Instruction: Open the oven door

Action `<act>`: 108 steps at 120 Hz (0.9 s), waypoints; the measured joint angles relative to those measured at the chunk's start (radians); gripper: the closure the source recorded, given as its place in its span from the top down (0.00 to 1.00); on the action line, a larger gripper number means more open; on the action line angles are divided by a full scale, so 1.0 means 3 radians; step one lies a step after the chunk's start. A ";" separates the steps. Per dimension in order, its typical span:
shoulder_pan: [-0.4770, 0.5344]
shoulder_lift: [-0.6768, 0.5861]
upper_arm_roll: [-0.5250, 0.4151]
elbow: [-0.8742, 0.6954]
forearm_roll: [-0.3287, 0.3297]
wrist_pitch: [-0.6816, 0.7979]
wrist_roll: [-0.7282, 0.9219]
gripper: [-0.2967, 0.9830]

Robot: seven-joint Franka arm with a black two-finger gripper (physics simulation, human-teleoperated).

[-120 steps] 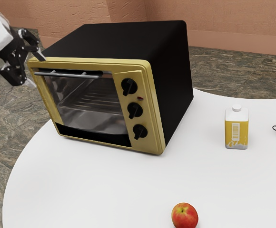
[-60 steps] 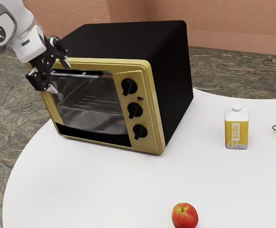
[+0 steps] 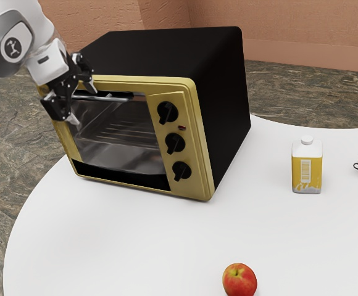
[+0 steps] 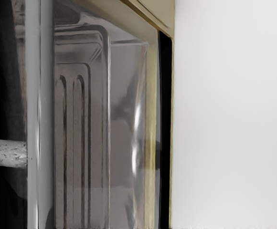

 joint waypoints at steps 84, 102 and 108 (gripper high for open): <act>0.1593 -0.3687 0.0138 -0.1827 0.0474 -0.0128 0.0092 0.73; 0.2026 -0.1681 -0.1039 0.0502 -0.0412 -0.0926 -0.0435 0.75; 0.2041 -0.0924 -0.1682 0.0796 -0.0490 -0.1121 -0.0794 0.76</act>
